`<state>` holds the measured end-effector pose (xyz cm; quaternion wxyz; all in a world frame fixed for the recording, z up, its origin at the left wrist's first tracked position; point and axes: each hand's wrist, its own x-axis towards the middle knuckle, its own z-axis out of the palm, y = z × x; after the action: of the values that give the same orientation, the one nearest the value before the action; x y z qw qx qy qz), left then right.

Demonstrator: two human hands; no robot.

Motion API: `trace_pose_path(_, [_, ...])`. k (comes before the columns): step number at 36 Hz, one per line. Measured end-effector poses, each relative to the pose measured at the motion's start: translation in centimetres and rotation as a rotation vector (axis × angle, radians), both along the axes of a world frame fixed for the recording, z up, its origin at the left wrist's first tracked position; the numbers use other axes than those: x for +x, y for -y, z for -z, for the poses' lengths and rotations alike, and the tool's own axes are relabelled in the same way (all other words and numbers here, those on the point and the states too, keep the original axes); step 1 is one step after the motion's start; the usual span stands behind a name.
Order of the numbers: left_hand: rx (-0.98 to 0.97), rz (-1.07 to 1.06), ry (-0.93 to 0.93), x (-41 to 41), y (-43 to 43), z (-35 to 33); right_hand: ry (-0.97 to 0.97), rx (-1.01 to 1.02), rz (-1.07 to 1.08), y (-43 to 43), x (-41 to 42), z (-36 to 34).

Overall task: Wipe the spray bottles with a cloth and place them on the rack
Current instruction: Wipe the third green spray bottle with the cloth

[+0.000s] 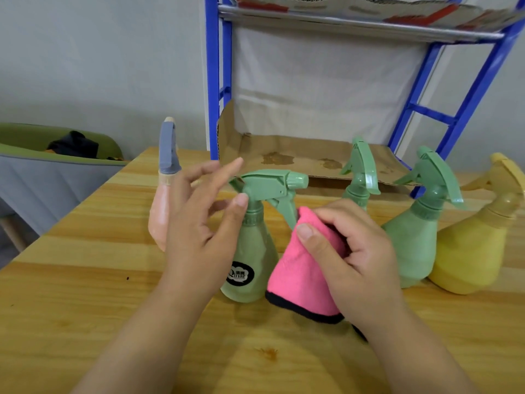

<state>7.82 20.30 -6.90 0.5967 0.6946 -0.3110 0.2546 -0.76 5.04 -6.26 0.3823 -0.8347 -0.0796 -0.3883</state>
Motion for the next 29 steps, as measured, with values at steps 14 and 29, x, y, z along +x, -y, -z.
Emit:
trace_pose_path(14, [0.185, -0.109, 0.189, -0.2, 0.1, -0.3, 0.251, -0.002, 0.071, -1.7, 0.7, -2.6])
trace_pose_path(29, [0.060, 0.141, -0.001, -0.7, 0.0, -0.5, 0.030, 0.376, -0.123, -1.2, 0.4, -1.3])
